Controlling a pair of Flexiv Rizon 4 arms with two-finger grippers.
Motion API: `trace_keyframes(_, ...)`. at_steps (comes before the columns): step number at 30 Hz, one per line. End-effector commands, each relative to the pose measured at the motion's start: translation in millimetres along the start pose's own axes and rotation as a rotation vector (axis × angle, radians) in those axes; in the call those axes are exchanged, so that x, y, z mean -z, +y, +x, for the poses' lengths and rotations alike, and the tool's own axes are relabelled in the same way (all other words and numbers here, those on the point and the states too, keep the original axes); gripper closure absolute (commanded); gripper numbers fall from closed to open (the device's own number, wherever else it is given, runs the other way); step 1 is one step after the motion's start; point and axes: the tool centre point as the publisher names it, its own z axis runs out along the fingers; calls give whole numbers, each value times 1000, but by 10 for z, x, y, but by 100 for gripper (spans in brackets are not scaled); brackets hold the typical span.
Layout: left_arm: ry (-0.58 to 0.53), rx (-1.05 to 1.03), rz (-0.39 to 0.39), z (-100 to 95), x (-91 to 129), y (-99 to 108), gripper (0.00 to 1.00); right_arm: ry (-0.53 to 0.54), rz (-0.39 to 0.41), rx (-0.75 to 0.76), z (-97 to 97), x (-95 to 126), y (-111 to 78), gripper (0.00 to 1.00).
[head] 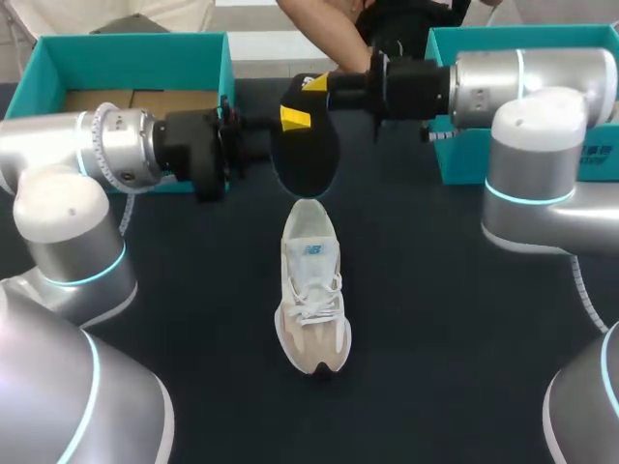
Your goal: Take the shoe out of the shoebox, open the shoe tongue, remove and reinsert the insole, then place the shoe into the shoebox
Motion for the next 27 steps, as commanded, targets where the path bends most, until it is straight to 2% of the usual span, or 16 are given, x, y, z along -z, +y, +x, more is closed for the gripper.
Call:
trace_keyframes(1,1,0,-4,37,-18,8,100,6,-7,0,-12,-34,-16,100)
trace_keyframes(9,6,2,0,22,46,-20,100,1,12,55,-8,-4,-16,100)
trace_keyframes(10,7,4,1,15,59,-23,100,11,24,75,-3,8,-19,68)
trace_keyframes(11,3,11,3,4,76,-29,100,4,26,95,7,28,-29,10)
trace_keyframes(12,-1,15,4,-9,96,-35,100,-3,31,118,13,52,-40,0)
trace_keyframes(15,-2,18,4,-35,169,-61,100,17,65,200,-9,165,-92,0)
trace_keyframes(18,-5,27,4,-58,240,-87,100,-13,90,250,-45,296,-160,0)
trace_keyframes(23,-3,34,-3,-96,333,-114,100,18,67,329,-100,585,-303,0)
trace_keyframes(27,5,36,-6,-115,391,-133,100,8,103,371,-122,749,-416,0)
